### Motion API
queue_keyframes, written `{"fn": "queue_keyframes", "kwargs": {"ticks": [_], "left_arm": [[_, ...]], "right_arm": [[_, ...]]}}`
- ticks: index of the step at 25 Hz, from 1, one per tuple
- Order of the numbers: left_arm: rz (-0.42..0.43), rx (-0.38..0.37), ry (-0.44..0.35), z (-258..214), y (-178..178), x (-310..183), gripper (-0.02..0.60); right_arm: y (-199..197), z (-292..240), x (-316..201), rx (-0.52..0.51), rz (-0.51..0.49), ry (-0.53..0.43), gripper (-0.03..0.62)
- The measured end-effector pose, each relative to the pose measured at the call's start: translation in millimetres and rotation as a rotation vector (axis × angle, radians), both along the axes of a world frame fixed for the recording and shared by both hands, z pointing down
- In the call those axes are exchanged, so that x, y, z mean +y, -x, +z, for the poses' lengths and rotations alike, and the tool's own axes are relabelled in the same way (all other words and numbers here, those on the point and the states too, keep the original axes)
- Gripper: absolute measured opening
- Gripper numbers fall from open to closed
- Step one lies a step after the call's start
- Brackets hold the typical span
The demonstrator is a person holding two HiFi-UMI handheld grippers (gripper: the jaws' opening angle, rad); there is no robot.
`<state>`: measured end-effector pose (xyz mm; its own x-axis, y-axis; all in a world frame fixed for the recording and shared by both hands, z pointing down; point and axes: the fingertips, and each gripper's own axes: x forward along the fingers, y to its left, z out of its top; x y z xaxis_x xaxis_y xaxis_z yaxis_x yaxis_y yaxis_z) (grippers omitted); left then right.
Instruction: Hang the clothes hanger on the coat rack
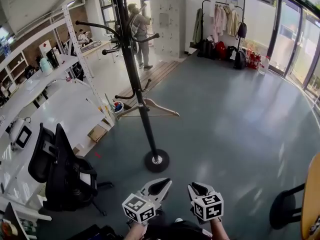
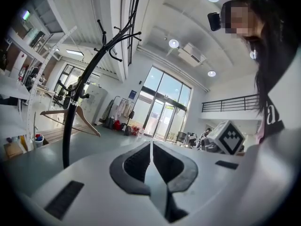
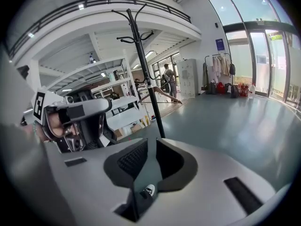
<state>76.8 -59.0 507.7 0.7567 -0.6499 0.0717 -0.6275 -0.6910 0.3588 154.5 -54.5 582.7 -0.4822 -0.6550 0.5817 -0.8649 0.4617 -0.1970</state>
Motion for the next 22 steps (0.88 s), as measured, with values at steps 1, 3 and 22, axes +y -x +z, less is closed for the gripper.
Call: {"fn": "queue_keyframes", "kwargs": {"ticks": [1, 3, 22], "left_arm": [[-0.006, -0.002, 0.007, 3.3, -7.2, 11.4, 0.003], [-0.017, -0.012, 0.021, 8.9, -18.5, 33.1, 0.003], [-0.118, -0.061, 0.003, 1.0, 22.2, 107.5, 0.003]], "right_arm": [[-6.1, 1.4, 9.7, -0.005, -0.007, 0.003, 0.064], [-14.5, 3.7, 27.5, -0.014, -0.027, 0.009, 0.064], [47.3, -11.4, 89.7, -0.052, -0.188, -0.024, 0.055]]}}
